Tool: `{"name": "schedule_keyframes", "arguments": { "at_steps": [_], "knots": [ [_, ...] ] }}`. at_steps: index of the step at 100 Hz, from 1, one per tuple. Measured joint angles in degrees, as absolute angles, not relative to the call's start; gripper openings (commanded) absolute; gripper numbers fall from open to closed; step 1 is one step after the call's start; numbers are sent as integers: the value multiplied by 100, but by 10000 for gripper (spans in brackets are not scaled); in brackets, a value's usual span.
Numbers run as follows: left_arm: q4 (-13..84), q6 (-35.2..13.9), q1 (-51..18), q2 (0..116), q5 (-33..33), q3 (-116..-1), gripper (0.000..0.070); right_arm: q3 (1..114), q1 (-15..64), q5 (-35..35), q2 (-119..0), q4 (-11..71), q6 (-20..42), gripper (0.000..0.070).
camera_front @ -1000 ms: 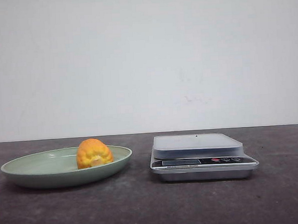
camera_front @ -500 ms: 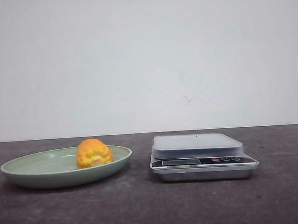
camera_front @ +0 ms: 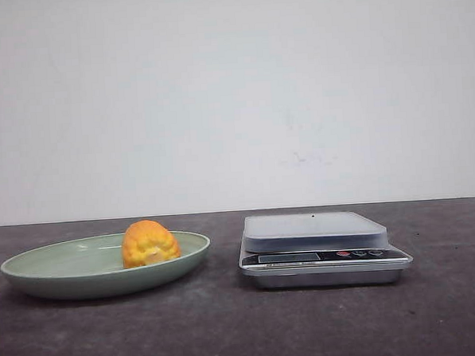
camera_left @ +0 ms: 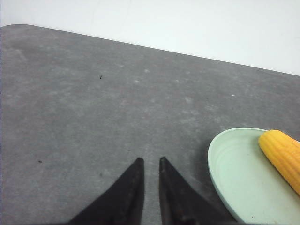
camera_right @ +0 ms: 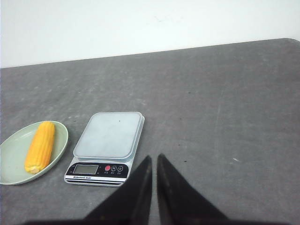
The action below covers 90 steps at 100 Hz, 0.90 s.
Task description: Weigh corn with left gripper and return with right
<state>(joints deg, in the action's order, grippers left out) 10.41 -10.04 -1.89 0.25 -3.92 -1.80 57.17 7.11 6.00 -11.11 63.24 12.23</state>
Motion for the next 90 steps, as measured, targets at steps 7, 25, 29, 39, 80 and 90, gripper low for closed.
{"name": "schedule_keyframes", "arguments": {
  "at_steps": [7,25,29,39,80,90],
  "knots": [
    [1041,-1004,-189,25,-392,-180,15,5717,711,600,-1111,6322,1221,12],
    [1041,-1004,-189,25,-392,-180,15,5717,711,600,-1111,6322,1221,12],
    [1041,-1004,-189,25,-392,-180,15,5717,711,600,-1111,6322,1221,12],
    [1041,-1004,-189,25,-392,-180,15,5717,711,600,-1111,6322,1210,12],
    [1041,-1004,-189,25,-390,-180,15,3518,91,294,-255,3146,504,12],
    [1041,-1004,-189,25,-390,-180,15,2388,-19,296,-8,2088,489,12]
  ]
}}
